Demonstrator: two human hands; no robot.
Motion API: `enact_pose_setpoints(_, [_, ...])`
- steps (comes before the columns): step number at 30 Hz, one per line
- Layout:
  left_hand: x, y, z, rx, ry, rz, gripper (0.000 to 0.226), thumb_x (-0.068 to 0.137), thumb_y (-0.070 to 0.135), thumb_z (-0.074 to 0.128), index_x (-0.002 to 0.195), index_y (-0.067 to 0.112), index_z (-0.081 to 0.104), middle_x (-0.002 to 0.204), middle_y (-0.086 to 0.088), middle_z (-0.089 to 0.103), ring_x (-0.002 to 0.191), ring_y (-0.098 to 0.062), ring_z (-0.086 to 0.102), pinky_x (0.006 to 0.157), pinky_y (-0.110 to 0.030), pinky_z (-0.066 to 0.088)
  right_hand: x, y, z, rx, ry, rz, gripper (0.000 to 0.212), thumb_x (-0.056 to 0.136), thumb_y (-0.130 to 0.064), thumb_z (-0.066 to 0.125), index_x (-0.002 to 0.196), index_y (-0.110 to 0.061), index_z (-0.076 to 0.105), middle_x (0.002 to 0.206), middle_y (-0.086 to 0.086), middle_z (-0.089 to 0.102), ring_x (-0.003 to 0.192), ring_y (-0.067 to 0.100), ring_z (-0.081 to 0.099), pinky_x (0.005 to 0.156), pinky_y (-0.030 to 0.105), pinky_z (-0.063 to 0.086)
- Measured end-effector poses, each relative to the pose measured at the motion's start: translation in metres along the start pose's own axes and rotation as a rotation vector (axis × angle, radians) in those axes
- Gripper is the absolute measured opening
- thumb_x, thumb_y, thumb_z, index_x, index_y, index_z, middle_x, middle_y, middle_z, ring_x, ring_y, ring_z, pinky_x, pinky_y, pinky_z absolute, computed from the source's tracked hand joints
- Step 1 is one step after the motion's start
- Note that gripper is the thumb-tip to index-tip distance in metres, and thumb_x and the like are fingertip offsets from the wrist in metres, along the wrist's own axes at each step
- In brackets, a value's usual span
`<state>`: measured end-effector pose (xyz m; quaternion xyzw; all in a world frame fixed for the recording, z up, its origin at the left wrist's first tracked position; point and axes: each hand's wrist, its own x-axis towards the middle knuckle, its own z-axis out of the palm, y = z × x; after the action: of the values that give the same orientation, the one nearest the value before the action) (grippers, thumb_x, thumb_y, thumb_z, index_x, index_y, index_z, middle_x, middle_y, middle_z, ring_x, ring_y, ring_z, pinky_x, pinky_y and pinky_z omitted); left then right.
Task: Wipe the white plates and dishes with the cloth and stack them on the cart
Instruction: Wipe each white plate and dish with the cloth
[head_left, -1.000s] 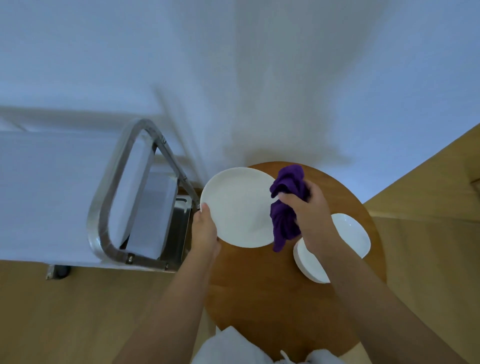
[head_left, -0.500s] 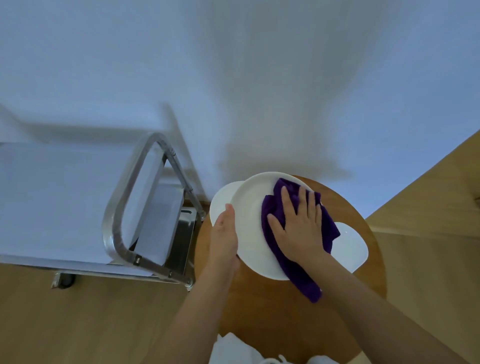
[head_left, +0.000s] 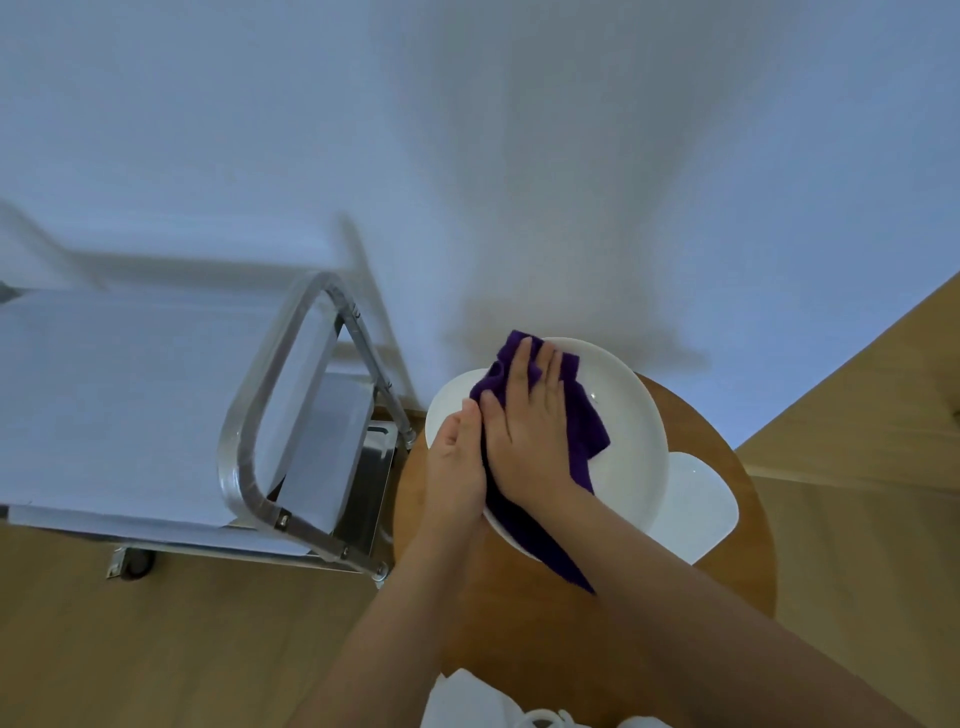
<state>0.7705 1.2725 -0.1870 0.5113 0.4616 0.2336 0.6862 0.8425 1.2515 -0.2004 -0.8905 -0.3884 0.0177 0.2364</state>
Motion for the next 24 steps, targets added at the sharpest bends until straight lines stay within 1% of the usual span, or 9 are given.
enact_pose_setpoints(2, [0.001,0.001,-0.005,-0.020,-0.002,0.024,0.038,0.096,0.053,0.041,0.105,0.027,0.067,0.104,-0.005,0.072,0.106,-0.026,0.065,0.096,-0.051,0.050,-0.007,-0.002,0.003,0.026,-0.037,-0.065,0.062,0.087,-0.044,-0.014,0.141,-0.015,-0.018,0.158,0.013,0.000,0.143,0.023,-0.013,0.108,0.027,-0.021])
enact_pose_setpoints(7, [0.000,0.005,-0.011,-0.035,-0.009,0.015,0.058,0.072,0.074,0.047,0.107,0.033,0.069,0.105,0.000,0.073,0.105,-0.022,0.066,0.097,-0.048,0.050,-0.027,0.002,0.005,0.016,-0.150,-0.233,0.051,0.087,-0.039,-0.010,0.134,-0.025,-0.026,0.152,0.003,-0.017,0.134,0.015,-0.032,0.107,0.028,-0.025])
enact_pose_setpoints(10, [0.001,0.007,-0.013,-0.048,0.010,-0.005,0.049,0.087,0.063,0.046,0.116,0.029,0.066,0.110,0.001,0.072,0.108,-0.021,0.065,0.099,-0.048,0.048,-0.038,0.010,0.000,0.048,-0.198,-0.346,0.050,0.091,-0.040,-0.005,0.137,-0.027,-0.019,0.148,-0.007,-0.024,0.135,0.009,-0.034,0.109,0.028,-0.023])
enact_pose_setpoints(13, [0.002,0.009,-0.014,-0.032,0.017,-0.010,0.043,0.092,0.057,0.045,0.113,0.027,0.067,0.106,0.000,0.072,0.105,-0.022,0.066,0.096,-0.048,0.051,-0.044,0.028,-0.007,0.095,-0.282,-0.483,0.055,0.094,-0.053,0.004,0.141,-0.033,-0.015,0.150,-0.010,-0.024,0.139,0.009,-0.027,0.112,0.031,-0.017])
enact_pose_setpoints(16, [0.005,0.018,-0.016,0.025,-0.031,0.021,0.042,0.094,0.055,0.045,0.109,0.024,0.068,0.102,-0.003,0.073,0.099,-0.023,0.068,0.089,-0.047,0.055,-0.047,0.052,-0.012,-0.038,-0.305,-0.672,0.065,0.093,-0.064,0.016,0.147,-0.036,-0.009,0.156,0.001,-0.014,0.144,0.023,-0.017,0.114,0.043,-0.010])
enact_pose_setpoints(19, [0.010,0.031,-0.020,0.121,-0.122,0.088,0.039,0.095,0.051,0.046,0.093,0.022,0.071,0.090,-0.003,0.073,0.088,-0.021,0.069,0.077,-0.038,0.057,-0.048,0.076,-0.019,-0.275,-0.340,-0.875,0.077,0.086,-0.071,0.029,0.150,-0.030,0.013,0.157,0.011,0.011,0.143,0.034,0.004,0.111,0.055,0.008])
enact_pose_setpoints(21, [0.013,0.040,-0.023,0.200,-0.190,0.123,0.040,0.095,0.049,0.048,0.071,0.027,0.071,0.069,0.006,0.070,0.066,-0.010,0.067,0.058,-0.023,0.052,-0.049,0.091,-0.024,-0.375,-0.362,-0.989,0.079,0.082,-0.071,0.039,0.148,-0.031,0.021,0.155,0.009,0.023,0.142,0.033,0.012,0.110,0.052,0.014])
enact_pose_setpoints(22, [0.015,0.045,-0.025,0.229,-0.236,0.122,0.042,0.095,0.049,0.049,0.066,0.028,0.071,0.064,0.008,0.069,0.059,-0.008,0.065,0.051,-0.019,0.049,-0.049,0.099,-0.026,-0.412,-0.354,-1.053,0.079,0.079,-0.067,0.049,0.146,-0.032,0.025,0.153,0.008,0.028,0.141,0.032,0.016,0.110,0.051,0.016])
enact_pose_setpoints(24, [0.020,0.054,-0.025,0.290,-0.320,0.080,0.039,0.093,0.051,0.052,0.069,0.028,0.073,0.067,0.008,0.072,0.060,-0.008,0.068,0.051,-0.018,0.049,-0.047,0.111,-0.032,-0.477,-0.323,-1.168,0.081,0.072,-0.055,0.068,0.142,-0.032,0.032,0.147,0.007,0.039,0.138,0.031,0.030,0.109,0.049,0.021])
